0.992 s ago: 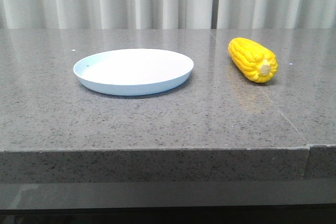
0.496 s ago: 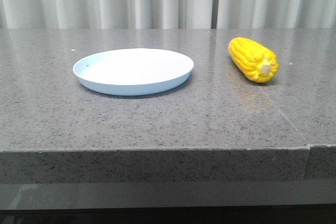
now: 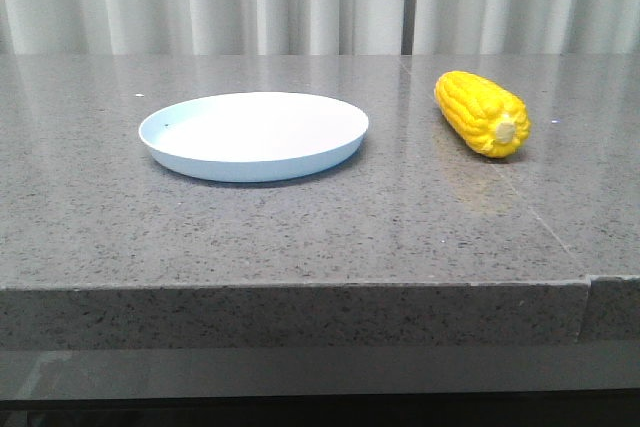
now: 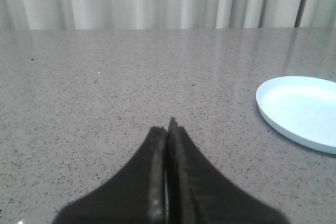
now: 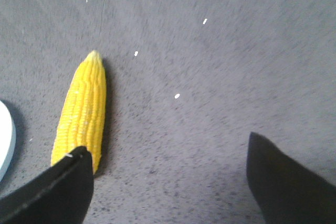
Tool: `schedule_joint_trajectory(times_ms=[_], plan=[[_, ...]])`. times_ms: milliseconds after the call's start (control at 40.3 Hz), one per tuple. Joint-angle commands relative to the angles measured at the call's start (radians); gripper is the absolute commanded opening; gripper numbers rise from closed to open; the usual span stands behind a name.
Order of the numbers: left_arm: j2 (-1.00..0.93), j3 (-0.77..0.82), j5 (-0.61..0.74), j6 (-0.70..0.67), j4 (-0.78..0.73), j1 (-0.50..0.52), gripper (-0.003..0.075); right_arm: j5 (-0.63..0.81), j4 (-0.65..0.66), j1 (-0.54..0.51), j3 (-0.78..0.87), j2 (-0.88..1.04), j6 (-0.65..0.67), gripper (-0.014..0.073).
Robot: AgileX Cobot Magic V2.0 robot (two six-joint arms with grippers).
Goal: Place corn on plate with both arms
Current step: 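Lower the right gripper over the yellow corn cob and close on it, then lift the corn with the right gripper and carry it over the plate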
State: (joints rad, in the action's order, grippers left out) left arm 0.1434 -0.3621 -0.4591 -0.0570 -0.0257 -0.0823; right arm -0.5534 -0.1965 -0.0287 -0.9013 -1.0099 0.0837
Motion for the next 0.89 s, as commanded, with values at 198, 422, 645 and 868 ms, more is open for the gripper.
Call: schedule_joint_trajectory(times_ms=[198,422,645,868], plan=[[0.010,-0.027,0.072,0.001,-0.002,-0.006,-0.0020,-0.072,-0.056,0.144,-0.265,-0.330,-0.010,0.0621],[0.010,-0.027,0.072,0.001,-0.002,-0.006,-0.0020,-0.078,-0.067,0.227,-0.399,-0.514,-0.010,0.0621],[0.010,-0.027,0.072,0.001,-0.002,-0.006,-0.0020,-0.120,-0.121,0.233,-0.506,-0.674,-0.010,0.0621],[0.010,-0.027,0.072,0.001,-0.002,-0.006,-0.0020,-0.147,-0.121,0.233,-0.523,-0.732,-0.010,0.0601]])
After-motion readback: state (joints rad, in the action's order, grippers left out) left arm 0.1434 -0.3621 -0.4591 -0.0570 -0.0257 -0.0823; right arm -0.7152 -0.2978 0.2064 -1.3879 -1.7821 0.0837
